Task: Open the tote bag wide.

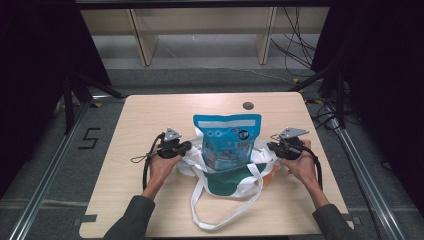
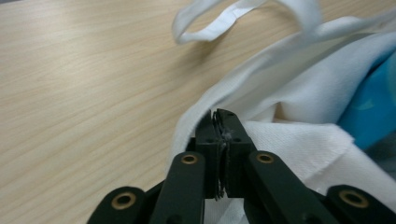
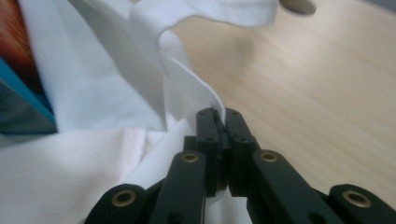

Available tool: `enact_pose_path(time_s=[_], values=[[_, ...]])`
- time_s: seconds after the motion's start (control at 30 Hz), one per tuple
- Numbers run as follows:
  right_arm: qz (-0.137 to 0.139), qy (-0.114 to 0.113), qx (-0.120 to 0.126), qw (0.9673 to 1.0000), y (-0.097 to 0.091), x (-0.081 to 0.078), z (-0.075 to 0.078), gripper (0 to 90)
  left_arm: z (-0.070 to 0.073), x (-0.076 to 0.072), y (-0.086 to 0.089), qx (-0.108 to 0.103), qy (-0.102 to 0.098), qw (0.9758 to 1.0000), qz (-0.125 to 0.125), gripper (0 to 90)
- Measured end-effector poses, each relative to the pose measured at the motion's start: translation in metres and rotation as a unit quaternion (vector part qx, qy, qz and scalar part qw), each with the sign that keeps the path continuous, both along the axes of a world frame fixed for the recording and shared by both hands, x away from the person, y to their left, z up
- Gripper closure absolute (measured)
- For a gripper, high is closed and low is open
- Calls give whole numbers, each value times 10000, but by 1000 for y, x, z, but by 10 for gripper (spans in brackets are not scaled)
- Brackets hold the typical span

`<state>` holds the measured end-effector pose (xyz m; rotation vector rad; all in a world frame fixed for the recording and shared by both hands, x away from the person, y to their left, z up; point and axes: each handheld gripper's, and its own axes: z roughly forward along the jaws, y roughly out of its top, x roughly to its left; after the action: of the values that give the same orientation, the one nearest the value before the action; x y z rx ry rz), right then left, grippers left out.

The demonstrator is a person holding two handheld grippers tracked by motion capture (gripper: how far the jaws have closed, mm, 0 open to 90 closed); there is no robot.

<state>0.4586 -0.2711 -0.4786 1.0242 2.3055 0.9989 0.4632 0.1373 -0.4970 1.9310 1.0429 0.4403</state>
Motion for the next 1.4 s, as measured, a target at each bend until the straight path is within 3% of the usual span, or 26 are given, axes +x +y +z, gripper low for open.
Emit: enact_pose_path(time_s=[0.03,0.13,0.23,0.3,0.37,0.4,0.43,0.57,0.63,0.7,0.77,0.8,0.87,1.03,1.13,1.2,1.23,1.3,1.4], values=[[-11,166,33,9999,0,2,-6,871,-2,1,0,57,24,10000,11,884],[-77,313,234,9992,-4,5,-9,873,-11,4,0,262,3,9996,-51,893],[-12,278,171,9995,-4,6,-13,872,-9,2,1,147,64,9999,23,893],[-146,194,179,9995,-2,2,-5,865,1,-2,2,64,26,10000,19,871],[-103,89,224,9997,0,-6,12,850,9,-7,2,-121,69,9999,-6,836],[-53,23,278,9996,0,-10,19,849,15,-12,3,-51,91,9999,-116,829],[52,-124,332,9994,1,-16,29,846,19,-16,2,-36,103,9998,-148,820],[592,-144,616,9962,10,-50,51,846,39,-42,-6,-231,-16,9989,-416,781],[811,-100,662,9945,13,-62,54,845,48,-55,-10,-385,-90,9975,-583,775],[988,-47,833,9916,19,-78,54,845,56,-70,-16,-377,-214,9958,-807,772],[1173,-12,825,9897,21,-86,54,845,59,-83,-22,-336,-265,9943,-975,766],[1207,-3,839,9891,24,-90,53,844,57,-88,-25,-291,-327,9932,-1083,765],[1265,67,779,9889,28,-96,50,844,48,-91,-30,-214,-196,9930,-1143,768],[1335,247,292,9903,38,-94,25,853,22,-93,-46,-133,9,9930,-1173,781],[1368,363,27,9899,47,-93,9,867,10,-97,-58,83,32,9920,-1259,787],[1350,396,-80,9900,49,-91,2,880,3,-97,-61,446,-23,9887,-1428,797],[1332,463,-161,9899,50,-90,-1,886,-4,-99,-65,366,41,9902,-1347,804],[1221,597,-326,9902,53,-87,-16,900,-7,-99,-67,363,64,9905,-1325,822],[1217,651,-263,9901,53,-83,-21,900,-6,-98,-66,332,93,9906,-1324,830]])
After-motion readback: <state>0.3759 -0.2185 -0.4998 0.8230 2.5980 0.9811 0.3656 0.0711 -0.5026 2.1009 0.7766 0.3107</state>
